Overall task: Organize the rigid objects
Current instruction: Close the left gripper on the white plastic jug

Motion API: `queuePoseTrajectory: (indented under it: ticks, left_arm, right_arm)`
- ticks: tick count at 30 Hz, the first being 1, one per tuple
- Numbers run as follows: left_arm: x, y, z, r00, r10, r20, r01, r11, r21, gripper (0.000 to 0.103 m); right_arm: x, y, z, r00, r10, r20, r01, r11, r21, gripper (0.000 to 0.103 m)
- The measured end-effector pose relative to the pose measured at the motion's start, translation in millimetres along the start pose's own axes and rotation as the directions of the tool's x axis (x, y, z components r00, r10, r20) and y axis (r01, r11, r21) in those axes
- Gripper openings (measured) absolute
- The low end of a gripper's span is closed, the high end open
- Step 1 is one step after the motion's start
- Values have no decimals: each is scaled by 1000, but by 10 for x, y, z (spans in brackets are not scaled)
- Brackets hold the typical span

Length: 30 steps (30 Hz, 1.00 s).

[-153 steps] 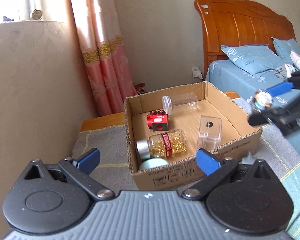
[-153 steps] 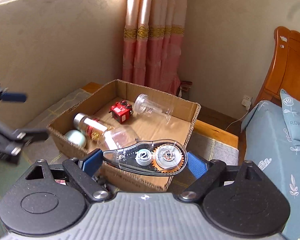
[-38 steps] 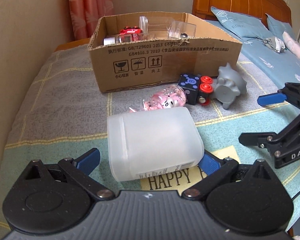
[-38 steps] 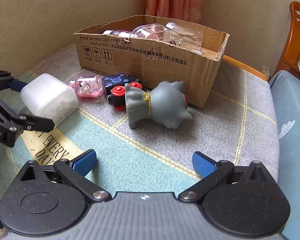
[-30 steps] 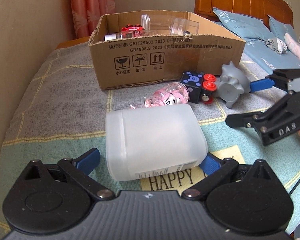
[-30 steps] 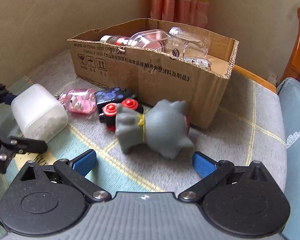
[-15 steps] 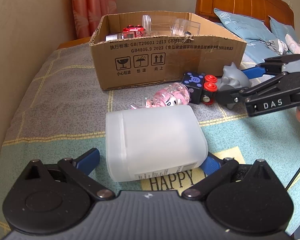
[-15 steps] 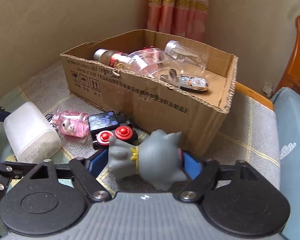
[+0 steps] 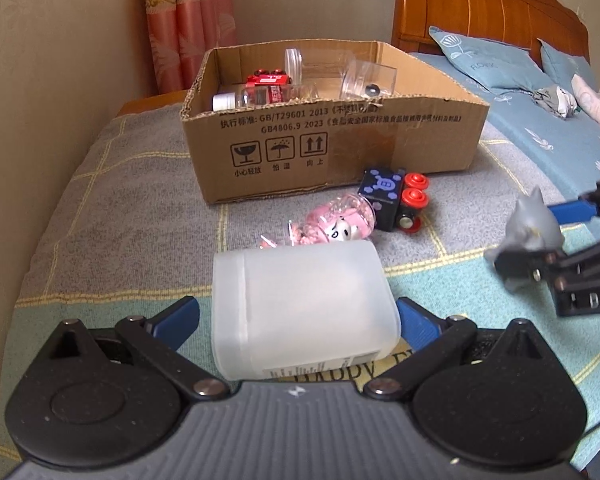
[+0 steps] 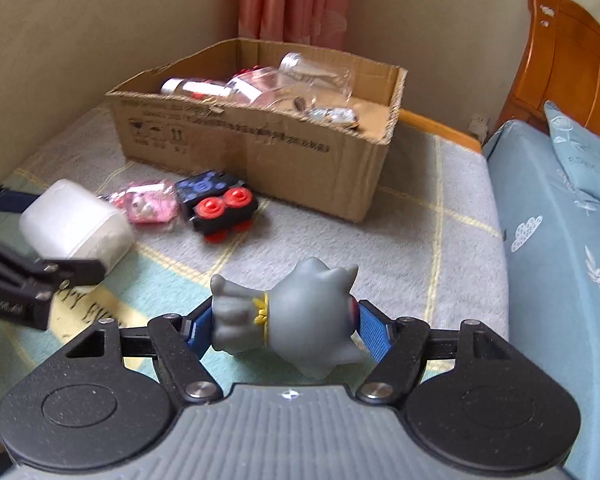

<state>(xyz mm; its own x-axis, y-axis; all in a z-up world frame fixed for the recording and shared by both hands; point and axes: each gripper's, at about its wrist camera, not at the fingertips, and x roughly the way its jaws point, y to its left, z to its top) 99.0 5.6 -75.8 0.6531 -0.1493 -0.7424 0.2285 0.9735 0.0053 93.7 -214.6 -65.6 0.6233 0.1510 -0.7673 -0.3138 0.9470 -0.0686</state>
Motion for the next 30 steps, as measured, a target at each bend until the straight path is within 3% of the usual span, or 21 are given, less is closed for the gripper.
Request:
queuePoseTrajectory:
  ticks: [3, 6, 9, 12, 16, 30]
  left_arm:
    - [37, 30, 10, 1000, 11, 0, -11, 1000, -13, 100]
    - [14, 79, -3, 1000, -22, 1, 22, 1000, -23, 93]
    - [-35, 101, 1, 1000, -11, 8, 11, 1000, 29, 87]
    - [-89, 149, 23, 999, 24, 25, -26, 995, 96, 87]
    - [-130, 196, 36, 999, 37, 31, -40, 994, 100, 89]
    - [-4, 175, 27, 999, 47, 22, -48, 997, 67, 93]
  right_arm:
    - [35, 70, -5, 1000, 7, -7, -7, 1000, -16, 77]
    - [80, 69, 17, 1000, 9, 3, -9, 1000, -13, 77]
    - [80, 39, 37, 999, 32, 14, -32, 999, -8, 78]
    - [56, 3, 31, 998, 55, 29, -54, 998, -15, 85]
    - [19, -28, 21, 995, 81, 55, -79, 996, -40, 93]
    - [78, -13, 6, 994, 92, 58, -84, 988, -128, 95]
